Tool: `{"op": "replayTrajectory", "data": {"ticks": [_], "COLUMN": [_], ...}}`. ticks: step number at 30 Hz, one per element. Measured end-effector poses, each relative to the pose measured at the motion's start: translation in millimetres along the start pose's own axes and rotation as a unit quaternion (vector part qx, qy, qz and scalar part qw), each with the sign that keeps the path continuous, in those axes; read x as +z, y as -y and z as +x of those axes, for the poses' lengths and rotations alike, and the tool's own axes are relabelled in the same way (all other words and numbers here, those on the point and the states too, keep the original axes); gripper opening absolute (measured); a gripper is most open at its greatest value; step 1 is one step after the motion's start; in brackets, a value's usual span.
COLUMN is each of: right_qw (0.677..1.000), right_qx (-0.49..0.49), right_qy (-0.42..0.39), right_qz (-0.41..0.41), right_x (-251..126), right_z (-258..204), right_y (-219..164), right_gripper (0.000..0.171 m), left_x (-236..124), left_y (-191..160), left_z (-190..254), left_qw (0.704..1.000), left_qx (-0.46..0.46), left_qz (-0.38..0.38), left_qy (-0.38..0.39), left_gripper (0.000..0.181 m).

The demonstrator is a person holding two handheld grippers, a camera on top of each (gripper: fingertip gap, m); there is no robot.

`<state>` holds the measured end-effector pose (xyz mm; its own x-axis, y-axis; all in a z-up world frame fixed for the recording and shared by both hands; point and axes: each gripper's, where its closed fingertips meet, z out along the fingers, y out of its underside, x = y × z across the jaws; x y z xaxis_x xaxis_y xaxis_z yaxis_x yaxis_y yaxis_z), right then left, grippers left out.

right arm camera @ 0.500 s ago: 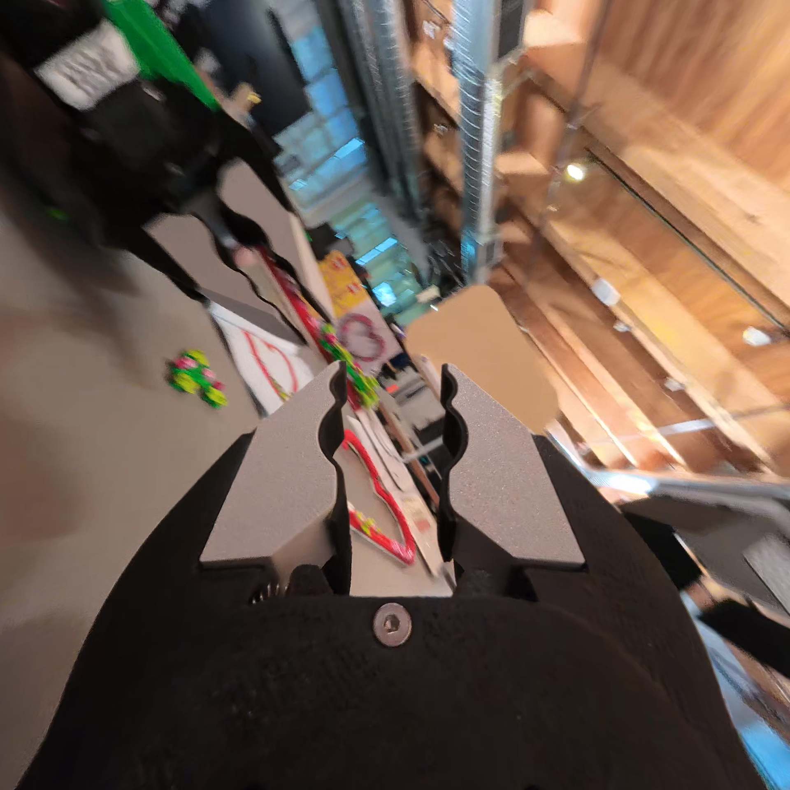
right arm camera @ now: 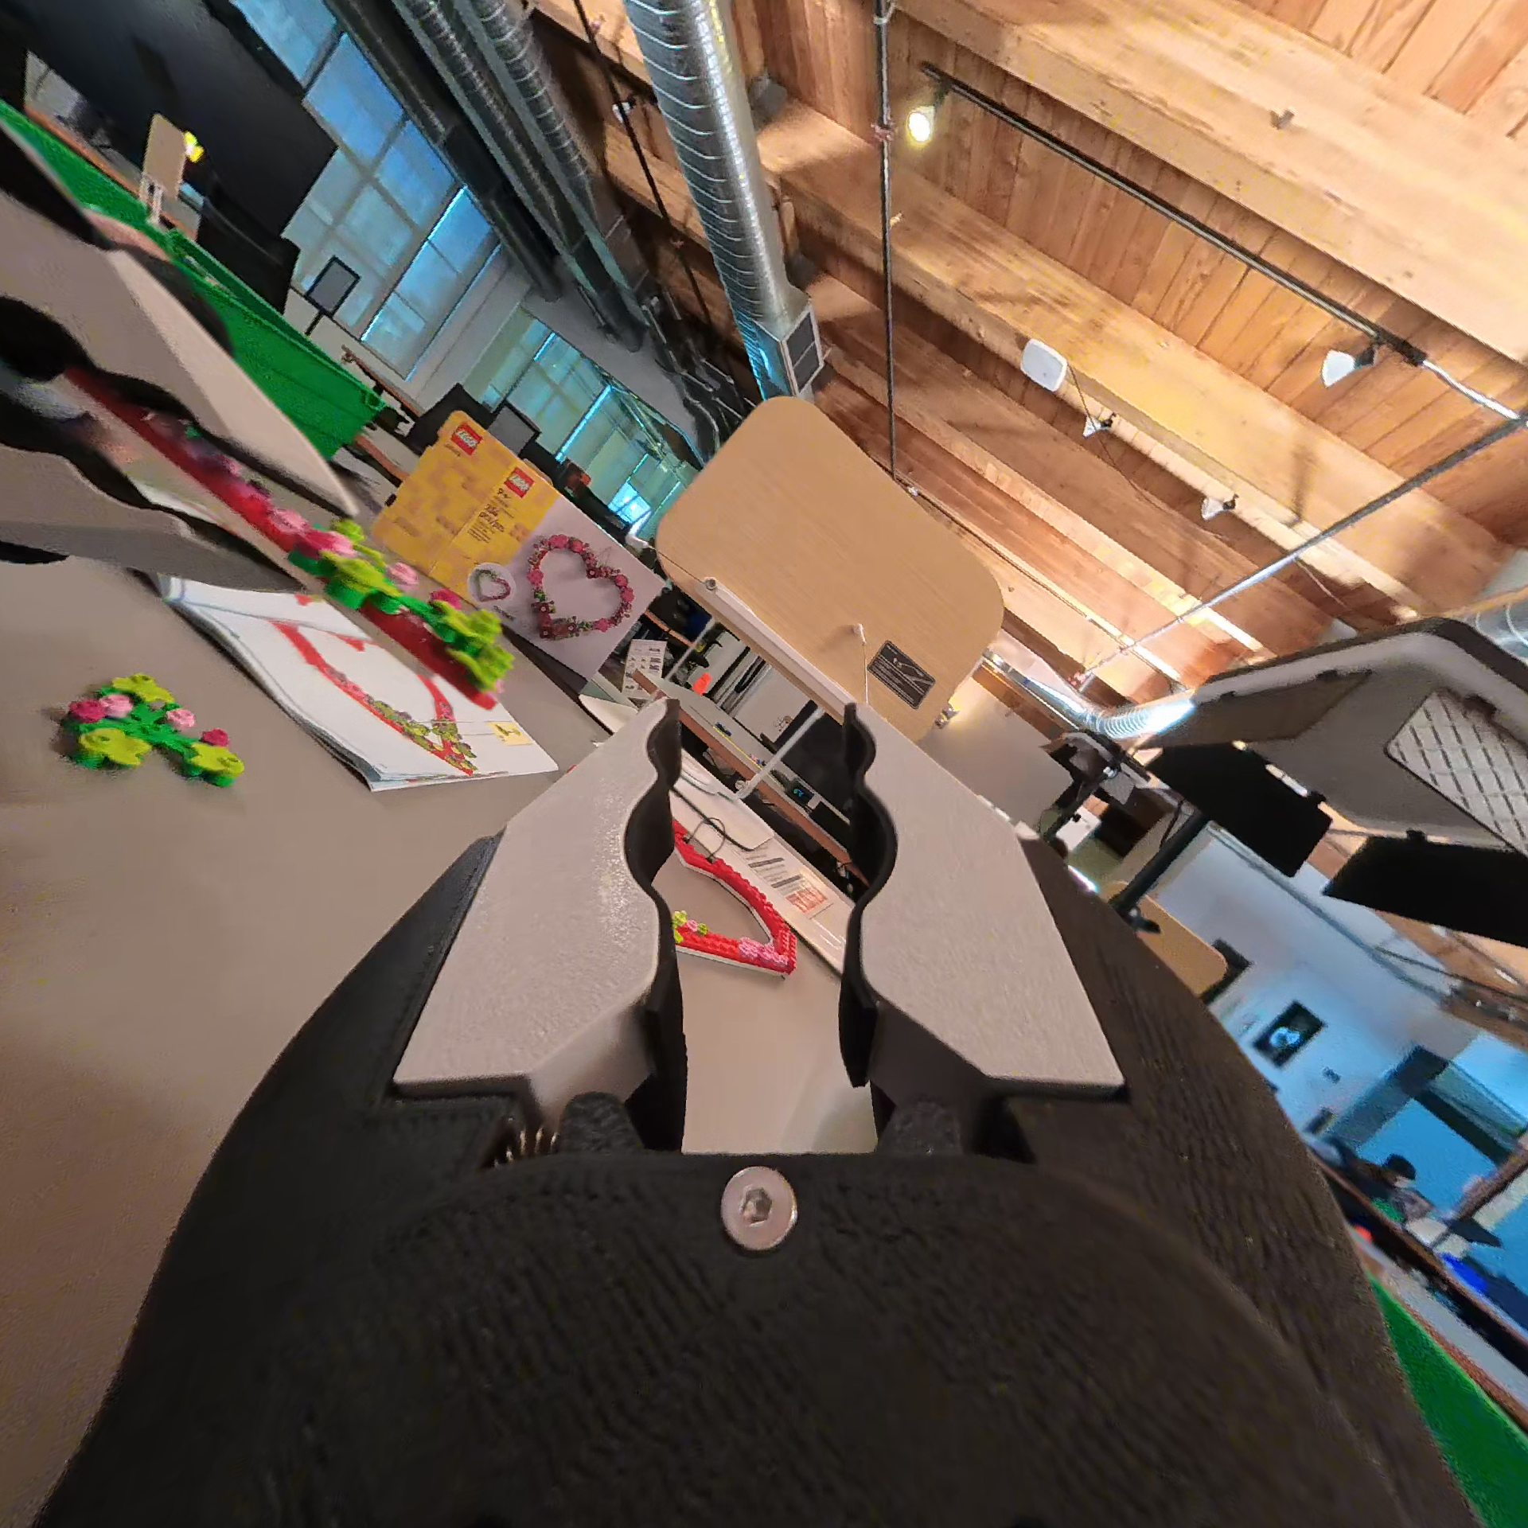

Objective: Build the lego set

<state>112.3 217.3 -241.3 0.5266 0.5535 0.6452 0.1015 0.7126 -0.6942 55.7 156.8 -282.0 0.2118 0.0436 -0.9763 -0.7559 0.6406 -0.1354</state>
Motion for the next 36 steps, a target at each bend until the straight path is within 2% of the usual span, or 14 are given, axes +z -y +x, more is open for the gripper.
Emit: {"op": "replayTrajectory", "data": {"ticks": [11, 36], "right_qw": [0.997, 0.994], "right_qx": [0.065, 0.107], "right_qy": [-0.032, -0.034], "right_qz": [0.001, -0.003], "right_x": [-6.0, -12.5], "right_z": [21.8, 36.0], "right_y": [-6.0, -19.2], "right_gripper": [0.032, 0.031], "left_x": [-1.8, -1.9], "left_y": [16.1, 18.1], "left_z": [6.3, 10.9], "left_qw": [0.997, 0.997], "left_qx": [0.071, 0.072], "left_qz": [0.022, 0.027], "left_qy": [0.002, -0.008], "left_gripper": [0.013, 0.013]}}
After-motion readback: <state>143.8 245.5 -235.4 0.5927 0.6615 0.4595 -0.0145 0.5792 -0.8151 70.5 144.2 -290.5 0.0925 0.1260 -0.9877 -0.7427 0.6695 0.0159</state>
